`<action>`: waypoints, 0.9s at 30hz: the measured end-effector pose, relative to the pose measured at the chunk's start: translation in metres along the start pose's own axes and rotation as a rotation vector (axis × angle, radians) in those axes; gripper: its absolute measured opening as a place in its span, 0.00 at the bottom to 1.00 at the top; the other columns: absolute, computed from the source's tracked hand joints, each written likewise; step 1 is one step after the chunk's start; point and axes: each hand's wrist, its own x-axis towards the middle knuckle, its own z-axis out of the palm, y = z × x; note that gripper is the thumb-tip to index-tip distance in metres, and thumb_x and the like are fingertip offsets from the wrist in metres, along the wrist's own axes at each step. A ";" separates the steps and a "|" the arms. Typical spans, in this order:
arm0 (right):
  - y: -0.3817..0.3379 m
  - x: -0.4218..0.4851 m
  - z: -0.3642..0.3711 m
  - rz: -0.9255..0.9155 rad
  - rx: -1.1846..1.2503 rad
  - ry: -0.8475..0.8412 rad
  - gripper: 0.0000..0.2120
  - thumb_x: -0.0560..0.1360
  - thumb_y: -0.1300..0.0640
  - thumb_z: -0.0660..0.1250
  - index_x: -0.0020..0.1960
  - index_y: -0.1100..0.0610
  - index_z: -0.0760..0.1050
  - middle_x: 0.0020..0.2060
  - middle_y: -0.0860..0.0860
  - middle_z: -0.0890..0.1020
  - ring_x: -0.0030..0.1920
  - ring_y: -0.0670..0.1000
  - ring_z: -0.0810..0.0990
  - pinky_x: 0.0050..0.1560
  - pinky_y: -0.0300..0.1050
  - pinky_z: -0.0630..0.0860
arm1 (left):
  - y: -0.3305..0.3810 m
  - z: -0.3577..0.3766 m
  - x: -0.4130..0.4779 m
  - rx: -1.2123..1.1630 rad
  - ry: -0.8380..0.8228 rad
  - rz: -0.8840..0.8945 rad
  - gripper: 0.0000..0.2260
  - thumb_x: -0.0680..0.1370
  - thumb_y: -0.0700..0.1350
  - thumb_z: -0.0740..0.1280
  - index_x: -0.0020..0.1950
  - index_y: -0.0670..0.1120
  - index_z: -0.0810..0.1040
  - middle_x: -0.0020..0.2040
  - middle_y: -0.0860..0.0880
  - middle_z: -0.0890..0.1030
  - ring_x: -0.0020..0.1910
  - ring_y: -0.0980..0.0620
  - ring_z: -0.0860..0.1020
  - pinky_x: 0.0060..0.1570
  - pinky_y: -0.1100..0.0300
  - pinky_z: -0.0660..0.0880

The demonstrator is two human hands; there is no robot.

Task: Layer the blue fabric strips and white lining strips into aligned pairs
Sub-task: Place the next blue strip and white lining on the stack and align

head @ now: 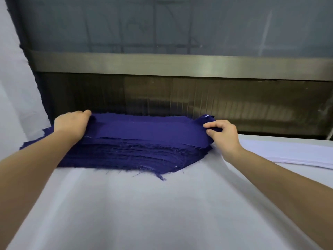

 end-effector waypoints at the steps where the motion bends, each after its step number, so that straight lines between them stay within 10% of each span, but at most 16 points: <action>1: 0.000 0.000 0.004 0.021 0.021 -0.004 0.16 0.74 0.70 0.65 0.39 0.50 0.79 0.53 0.53 0.75 0.55 0.54 0.76 0.59 0.52 0.75 | -0.002 0.000 0.002 0.040 -0.002 -0.002 0.14 0.78 0.37 0.56 0.64 0.45 0.68 0.56 0.42 0.77 0.53 0.40 0.76 0.42 0.52 0.70; 27: -0.006 0.016 0.038 -0.077 -0.351 -0.114 0.13 0.74 0.67 0.61 0.46 0.52 0.81 0.50 0.46 0.70 0.59 0.54 0.67 0.60 0.39 0.63 | -0.024 -0.009 0.013 0.307 0.011 0.012 0.17 0.79 0.43 0.59 0.68 0.49 0.67 0.62 0.47 0.74 0.62 0.45 0.71 0.58 0.55 0.68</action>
